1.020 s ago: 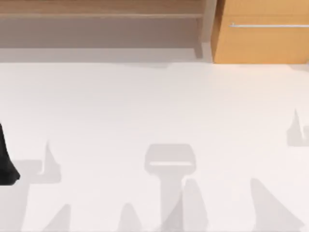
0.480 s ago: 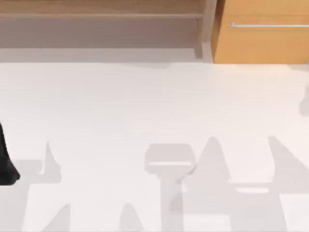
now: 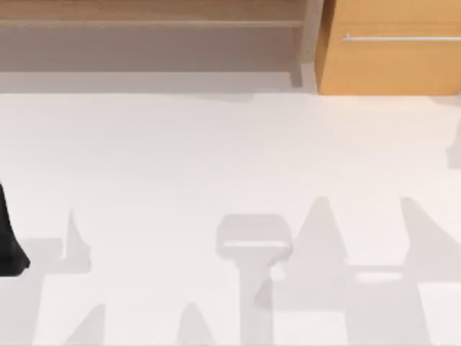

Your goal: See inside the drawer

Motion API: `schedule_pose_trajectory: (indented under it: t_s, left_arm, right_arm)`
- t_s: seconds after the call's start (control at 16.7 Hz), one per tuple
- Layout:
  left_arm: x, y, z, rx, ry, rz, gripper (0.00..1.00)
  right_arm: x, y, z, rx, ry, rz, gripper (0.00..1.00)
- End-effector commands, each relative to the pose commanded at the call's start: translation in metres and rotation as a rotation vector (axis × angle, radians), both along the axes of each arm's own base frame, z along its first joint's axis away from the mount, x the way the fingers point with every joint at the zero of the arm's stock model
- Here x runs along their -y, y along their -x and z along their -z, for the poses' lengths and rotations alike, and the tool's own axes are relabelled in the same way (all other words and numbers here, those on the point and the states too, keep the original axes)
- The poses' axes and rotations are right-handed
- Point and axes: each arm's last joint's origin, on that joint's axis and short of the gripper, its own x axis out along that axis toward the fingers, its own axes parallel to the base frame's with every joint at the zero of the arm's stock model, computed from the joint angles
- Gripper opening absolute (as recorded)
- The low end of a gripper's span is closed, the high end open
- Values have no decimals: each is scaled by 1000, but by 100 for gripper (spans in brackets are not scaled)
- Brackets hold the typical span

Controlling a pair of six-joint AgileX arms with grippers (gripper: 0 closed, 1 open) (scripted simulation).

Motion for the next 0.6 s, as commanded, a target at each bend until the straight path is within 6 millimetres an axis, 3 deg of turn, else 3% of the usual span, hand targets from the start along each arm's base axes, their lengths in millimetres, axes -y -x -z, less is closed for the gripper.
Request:
schedule_pose_trajectory:
  t_s: [0.3,0.6]
  left_arm:
    - [0,0,0,0,0,0,100]
    - [0,0,0,0,0,0,100]
  right_arm:
    - [-8,-46,10,7,267,11,100]
    - [-42,-109,50,-4,733,2,100]
